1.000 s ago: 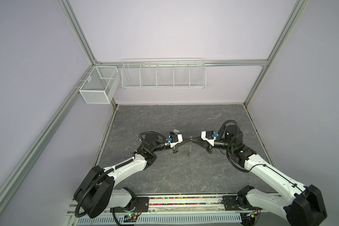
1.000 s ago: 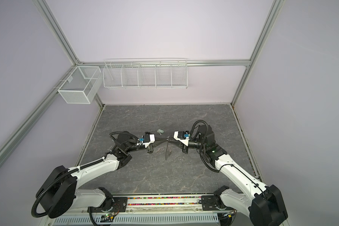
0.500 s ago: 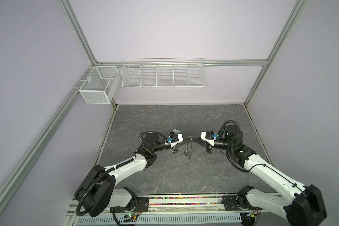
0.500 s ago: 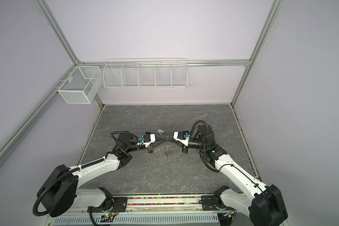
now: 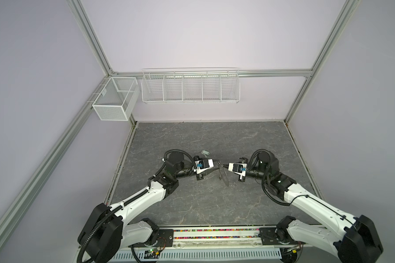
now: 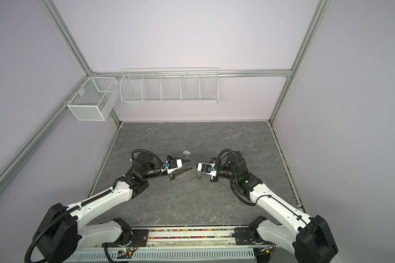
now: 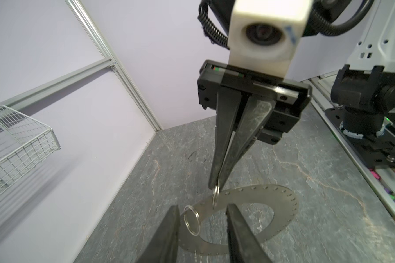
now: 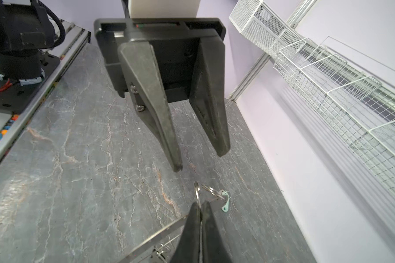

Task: Attach keys to a key ring
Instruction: Pick up the keyring from the center of the table.

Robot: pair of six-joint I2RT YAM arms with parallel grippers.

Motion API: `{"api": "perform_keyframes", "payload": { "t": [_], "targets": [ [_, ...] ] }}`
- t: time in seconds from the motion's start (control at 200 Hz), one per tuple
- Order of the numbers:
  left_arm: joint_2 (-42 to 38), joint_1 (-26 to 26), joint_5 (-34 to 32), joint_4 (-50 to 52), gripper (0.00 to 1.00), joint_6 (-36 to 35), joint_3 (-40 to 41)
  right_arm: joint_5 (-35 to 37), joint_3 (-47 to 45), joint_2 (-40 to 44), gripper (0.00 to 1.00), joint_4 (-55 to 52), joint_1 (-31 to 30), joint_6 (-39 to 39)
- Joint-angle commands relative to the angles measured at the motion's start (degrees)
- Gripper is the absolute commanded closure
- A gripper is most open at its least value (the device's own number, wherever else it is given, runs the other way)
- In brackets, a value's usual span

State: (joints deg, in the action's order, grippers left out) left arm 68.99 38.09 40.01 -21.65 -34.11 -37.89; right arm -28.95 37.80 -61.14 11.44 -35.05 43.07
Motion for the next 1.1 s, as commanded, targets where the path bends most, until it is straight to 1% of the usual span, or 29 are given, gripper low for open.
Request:
{"api": "perform_keyframes", "payload": {
  "t": [0.0, 0.07, 0.17, 0.24, 0.285, 0.385, 0.42, 0.455, 0.495, 0.52, 0.54, 0.56, 0.585, 0.63, 0.75, 0.84, 0.865, 0.935, 1.029, 1.094],
  "targets": [
    [-0.9, -0.1, -2.3, 7.7, 0.65, -5.9, -2.2, 3.9, -0.4, 0.2, 0.93, 1.7, -1.4, 6.2],
    [-1.0, -0.1, -3.0, 9.7, 0.65, -7.4, -2.6, 5.1, -0.4, 0.0, 0.93, 1.7, -2.0, 7.3],
    [-1.5, -0.1, -5.1, 10.5, 0.65, -6.2, -2.7, 7.1, -0.7, -0.1, 0.93, 2.4, -2.7, 9.0],
    [-1.7, -0.1, -8.0, 10.7, 0.66, -1.9, -3.2, 8.3, -1.0, -0.3, 0.93, 2.8, -3.2, 9.8],
    [-1.5, -0.2, -10.9, 11.4, 0.66, 1.7, -4.0, 8.8, -1.0, -0.4, 0.93, 2.8, -3.3, 10.3],
    [-0.6, -0.2, -20.3, 14.6, 0.64, 9.9, -6.6, 9.7, -1.2, -0.8, 0.93, 2.8, -3.3, 10.5],
    [0.0, -0.2, -24.4, 16.2, 0.62, 13.0, -8.2, 10.5, -1.0, -0.9, 0.93, 2.2, -3.4, 10.6],
    [1.0, -0.4, -28.2, 18.2, 0.58, 16.0, -9.9, 11.2, -1.0, -0.8, 0.93, 1.6, -3.3, 10.6],
    [2.6, -1.0, -31.1, 20.8, 0.57, 18.7, -12.2, 12.1, -1.0, -0.8, 0.93, 0.9, -3.2, 10.8],
    [3.9, -1.5, -31.9, 23.2, 0.52, 20.2, -14.1, 12.9, -0.9, -0.9, 0.93, 0.7, -3.2, 10.7],
    [5.1, -2.1, -31.7, 25.5, 0.48, 21.4, -15.6, 13.9, -0.8, -1.1, 0.93, 0.4, -3.2, 10.5],
    [6.5, -2.8, -30.7, 27.9, 0.46, 22.5, -17.6, 14.3, -0.6, -1.1, 0.93, -0.4, -3.1, 10.5],
    [8.4, -3.5, -30.0, 30.4, 0.46, 24.2, -19.8, 14.5, -0.3, -1.2, 0.93, -1.4, -2.9, 10.5],
    [12.2, -4.9, -30.6, 34.1, 0.46, 28.6, -23.7, 15.3, -0.1, -1.3, 0.93, -2.0, -2.7, 10.1],
    [24.1, -9.3, -25.7, 42.5, 0.47, 37.6, -33.7, 16.7, 0.0, -0.5, 0.93, -2.6, -1.8, 8.4],
    [32.7, -11.4, -20.3, 48.7, 0.48, 39.3, -41.0, 17.2, -0.1, 0.6, 0.93, -4.0, -1.5, 8.1],
    [35.0, -11.8, -19.7, 50.4, 0.49, 40.4, -43.1, 17.3, -0.2, 0.9, 0.93, -4.4, -1.4, 8.0],
    [40.0, -12.0, -21.0, 52.4, 0.52, 43.6, -46.8, 17.7, -0.1, 1.5, 0.93, -5.7, -1.3, 7.8],
    [44.4, -12.2, -22.9, 52.1, 0.52, 47.9, -49.6, 17.5, -0.1, 2.2, 0.93, -7.4, -1.2, 7.2],
    [47.1, -12.4, -24.4, 52.7, 0.54, 49.6, -51.9, 17.3, -0.4, 2.6, 0.93, -7.8, -1.3, 6.6]
  ]
}}
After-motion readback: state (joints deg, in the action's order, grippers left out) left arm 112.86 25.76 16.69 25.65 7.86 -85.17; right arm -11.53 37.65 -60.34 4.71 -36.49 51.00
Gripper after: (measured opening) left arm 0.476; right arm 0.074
